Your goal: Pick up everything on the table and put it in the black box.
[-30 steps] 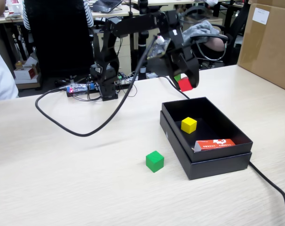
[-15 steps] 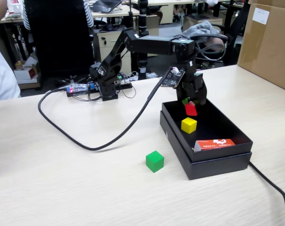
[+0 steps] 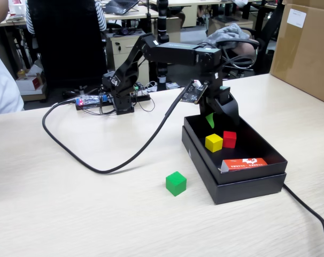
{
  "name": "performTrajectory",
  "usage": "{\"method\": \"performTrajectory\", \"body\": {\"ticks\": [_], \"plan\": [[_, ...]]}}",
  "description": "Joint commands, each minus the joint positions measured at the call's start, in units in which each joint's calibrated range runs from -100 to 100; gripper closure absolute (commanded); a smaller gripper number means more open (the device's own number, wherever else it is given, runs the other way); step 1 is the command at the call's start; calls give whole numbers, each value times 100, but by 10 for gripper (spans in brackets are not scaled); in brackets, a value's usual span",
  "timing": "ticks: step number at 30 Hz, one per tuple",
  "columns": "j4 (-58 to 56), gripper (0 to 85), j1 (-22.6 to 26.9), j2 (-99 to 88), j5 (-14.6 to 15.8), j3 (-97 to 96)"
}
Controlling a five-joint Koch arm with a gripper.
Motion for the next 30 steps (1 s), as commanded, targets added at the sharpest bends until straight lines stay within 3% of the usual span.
{"method": "performTrajectory", "body": {"ticks": [1,8,13,22,30], "plan": [[-64,459,-181,-1236,-10,178],[-64,455,-864,-2521,-127,51],[-64,403,-1226,-2613,-264,-184],[-38,374,-1480,-1155,-508,-103],[-29,379,-1578,1071,-728,1457]]}}
